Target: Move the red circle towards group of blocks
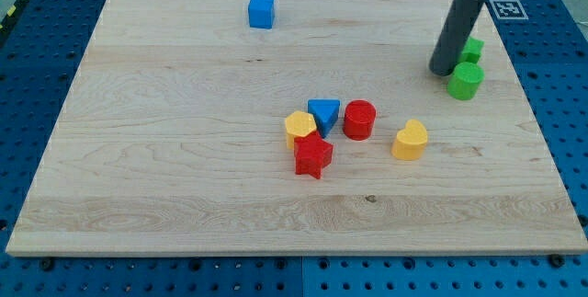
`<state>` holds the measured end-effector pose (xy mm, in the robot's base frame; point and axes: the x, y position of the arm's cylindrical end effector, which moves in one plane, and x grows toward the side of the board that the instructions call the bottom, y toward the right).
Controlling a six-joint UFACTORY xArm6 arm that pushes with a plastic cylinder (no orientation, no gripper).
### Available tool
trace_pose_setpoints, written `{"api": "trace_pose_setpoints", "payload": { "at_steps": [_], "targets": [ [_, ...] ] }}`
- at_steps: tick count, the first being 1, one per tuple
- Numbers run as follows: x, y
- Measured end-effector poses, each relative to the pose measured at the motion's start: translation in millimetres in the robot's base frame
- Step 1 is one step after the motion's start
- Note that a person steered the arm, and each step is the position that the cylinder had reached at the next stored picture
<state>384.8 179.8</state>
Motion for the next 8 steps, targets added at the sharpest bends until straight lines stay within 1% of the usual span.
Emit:
{"api": "trace_pose_setpoints", "payload": {
  "at_steps": [1, 8],
  "targets": [
    [17.8, -48.8],
    [17.9, -46.2]
  ]
}}
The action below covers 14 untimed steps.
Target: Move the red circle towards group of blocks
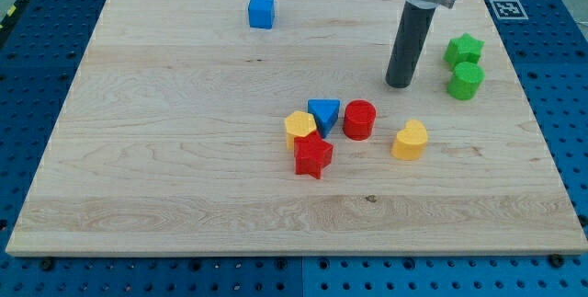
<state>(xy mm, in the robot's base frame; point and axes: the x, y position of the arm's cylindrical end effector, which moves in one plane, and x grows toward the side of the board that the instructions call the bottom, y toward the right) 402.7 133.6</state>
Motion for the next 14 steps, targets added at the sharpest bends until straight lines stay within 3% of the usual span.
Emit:
{"api": "trace_pose_setpoints", "payload": {
  "at_steps": [3, 4, 5, 8, 9, 14],
  "targets": [
    [0, 0],
    [13, 0],
    [54, -3],
    [61, -33],
    [102, -41],
    [94, -55]
  ]
}}
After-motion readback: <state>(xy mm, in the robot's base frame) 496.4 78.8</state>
